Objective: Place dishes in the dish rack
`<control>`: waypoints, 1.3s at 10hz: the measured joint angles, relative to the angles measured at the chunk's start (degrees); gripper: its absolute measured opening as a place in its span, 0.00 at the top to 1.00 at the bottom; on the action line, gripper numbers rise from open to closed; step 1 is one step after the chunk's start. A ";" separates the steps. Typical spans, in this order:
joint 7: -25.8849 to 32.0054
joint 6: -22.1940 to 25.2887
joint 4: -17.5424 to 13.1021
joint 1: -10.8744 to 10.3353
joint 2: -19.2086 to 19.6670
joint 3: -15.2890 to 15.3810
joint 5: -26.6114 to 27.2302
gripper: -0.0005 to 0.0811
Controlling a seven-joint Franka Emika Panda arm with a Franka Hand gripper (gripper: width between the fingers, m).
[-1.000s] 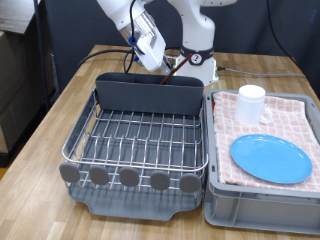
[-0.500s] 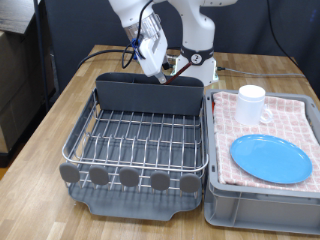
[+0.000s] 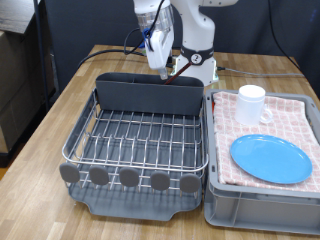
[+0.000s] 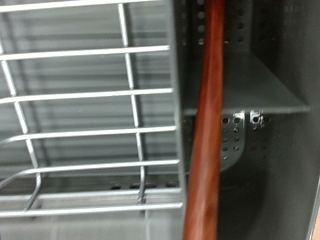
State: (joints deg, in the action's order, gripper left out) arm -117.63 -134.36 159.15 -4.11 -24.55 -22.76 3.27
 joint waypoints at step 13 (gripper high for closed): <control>3.51 1.78 -10.65 -3.99 -1.27 15.18 -11.24 0.01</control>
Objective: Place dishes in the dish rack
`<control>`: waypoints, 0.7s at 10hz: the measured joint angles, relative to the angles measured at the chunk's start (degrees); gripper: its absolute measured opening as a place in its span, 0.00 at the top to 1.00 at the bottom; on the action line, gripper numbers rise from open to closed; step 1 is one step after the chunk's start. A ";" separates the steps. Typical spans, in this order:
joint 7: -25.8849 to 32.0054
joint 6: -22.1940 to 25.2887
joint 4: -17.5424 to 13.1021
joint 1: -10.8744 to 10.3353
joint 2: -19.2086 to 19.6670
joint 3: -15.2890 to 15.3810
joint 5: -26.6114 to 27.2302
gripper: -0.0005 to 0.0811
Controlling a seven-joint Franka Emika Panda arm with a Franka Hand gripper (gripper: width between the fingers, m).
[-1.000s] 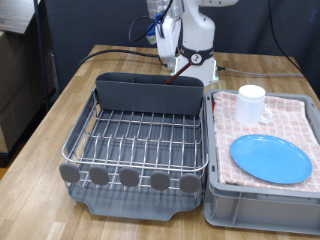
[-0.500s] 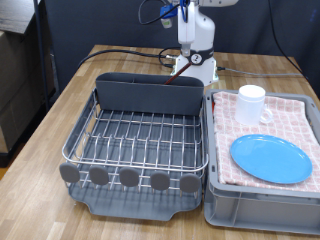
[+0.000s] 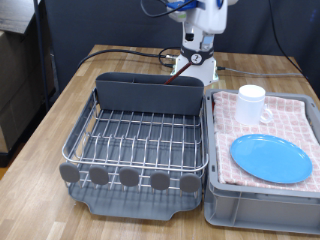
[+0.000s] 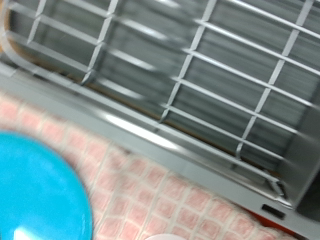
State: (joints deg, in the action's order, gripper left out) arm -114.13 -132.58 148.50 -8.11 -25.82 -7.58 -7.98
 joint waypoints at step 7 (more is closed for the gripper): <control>4.58 7.28 -15.49 -4.39 12.53 3.35 2.42 0.01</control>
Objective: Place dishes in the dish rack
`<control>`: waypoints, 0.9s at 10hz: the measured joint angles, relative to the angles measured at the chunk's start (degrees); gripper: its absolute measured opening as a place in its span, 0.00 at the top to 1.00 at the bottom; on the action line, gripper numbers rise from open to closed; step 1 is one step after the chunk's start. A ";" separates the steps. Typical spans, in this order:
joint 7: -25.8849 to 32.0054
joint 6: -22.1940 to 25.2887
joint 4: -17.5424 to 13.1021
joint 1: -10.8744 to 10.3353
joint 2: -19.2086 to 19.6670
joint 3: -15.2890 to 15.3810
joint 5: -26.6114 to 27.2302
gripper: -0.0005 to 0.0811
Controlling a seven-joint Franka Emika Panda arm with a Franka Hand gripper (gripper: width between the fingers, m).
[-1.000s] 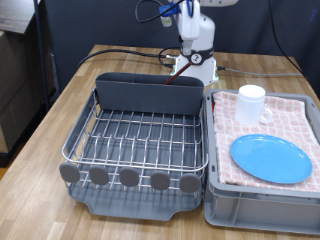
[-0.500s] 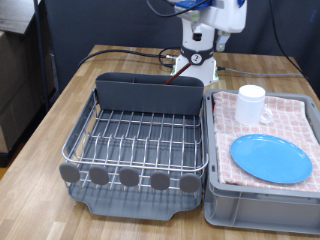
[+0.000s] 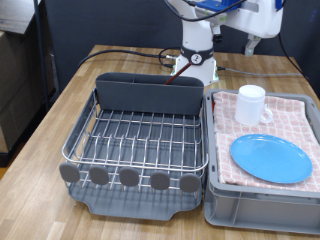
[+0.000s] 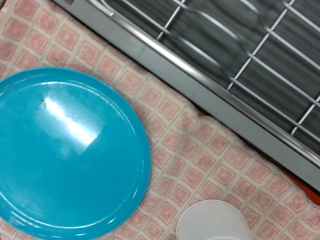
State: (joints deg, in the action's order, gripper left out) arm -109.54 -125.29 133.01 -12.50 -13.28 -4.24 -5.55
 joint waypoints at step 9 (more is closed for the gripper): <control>22.04 -12.94 1.66 -0.66 7.40 0.64 17.82 0.01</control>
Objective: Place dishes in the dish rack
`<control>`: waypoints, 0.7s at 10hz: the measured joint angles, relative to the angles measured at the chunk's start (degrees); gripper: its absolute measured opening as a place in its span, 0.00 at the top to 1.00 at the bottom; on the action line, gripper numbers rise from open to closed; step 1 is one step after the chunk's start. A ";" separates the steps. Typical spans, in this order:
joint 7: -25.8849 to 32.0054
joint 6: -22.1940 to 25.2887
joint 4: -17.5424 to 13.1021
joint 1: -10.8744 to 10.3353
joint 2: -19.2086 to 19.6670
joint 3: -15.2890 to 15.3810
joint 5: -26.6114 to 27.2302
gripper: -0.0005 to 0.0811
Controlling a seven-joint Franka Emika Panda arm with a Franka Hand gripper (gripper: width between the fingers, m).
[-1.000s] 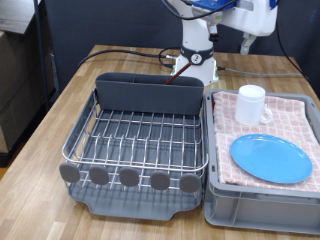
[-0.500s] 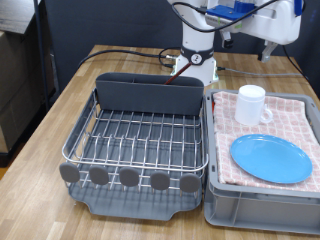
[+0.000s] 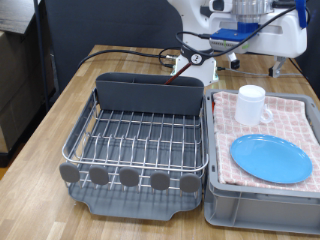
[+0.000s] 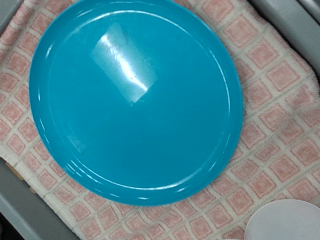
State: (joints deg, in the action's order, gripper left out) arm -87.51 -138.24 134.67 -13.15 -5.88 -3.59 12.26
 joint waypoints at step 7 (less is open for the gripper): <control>12.34 -9.64 2.40 0.02 4.41 -0.25 10.52 0.01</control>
State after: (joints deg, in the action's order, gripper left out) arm -75.17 -147.88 137.07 -13.13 -1.47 -3.84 22.78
